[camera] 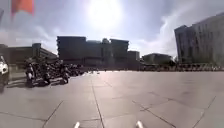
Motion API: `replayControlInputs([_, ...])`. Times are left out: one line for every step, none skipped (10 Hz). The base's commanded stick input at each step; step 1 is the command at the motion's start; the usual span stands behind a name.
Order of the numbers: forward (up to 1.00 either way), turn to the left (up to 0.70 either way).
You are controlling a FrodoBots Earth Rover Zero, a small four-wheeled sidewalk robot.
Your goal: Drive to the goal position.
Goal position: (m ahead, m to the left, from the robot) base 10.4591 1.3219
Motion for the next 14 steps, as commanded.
replayControlInputs([0.70, 0.00])
replayControlInputs([0.70, 0.00])
replayControlInputs([0.70, 0.00])
replayControlInputs([0.70, 0.00])
replayControlInputs([0.70, 0.06])
replayControlInputs([0.70, 0.14])
replayControlInputs([0.70, 0.10])
replayControlInputs([0.70, 0.00])
replayControlInputs([0.70, 0.00])
replayControlInputs([0.70, 0.00])
replayControlInputs([0.70, 0.00])
replayControlInputs([0.70, 0.00])
replayControlInputs([0.70, 0.00])
replayControlInputs([0.70, 0.00])
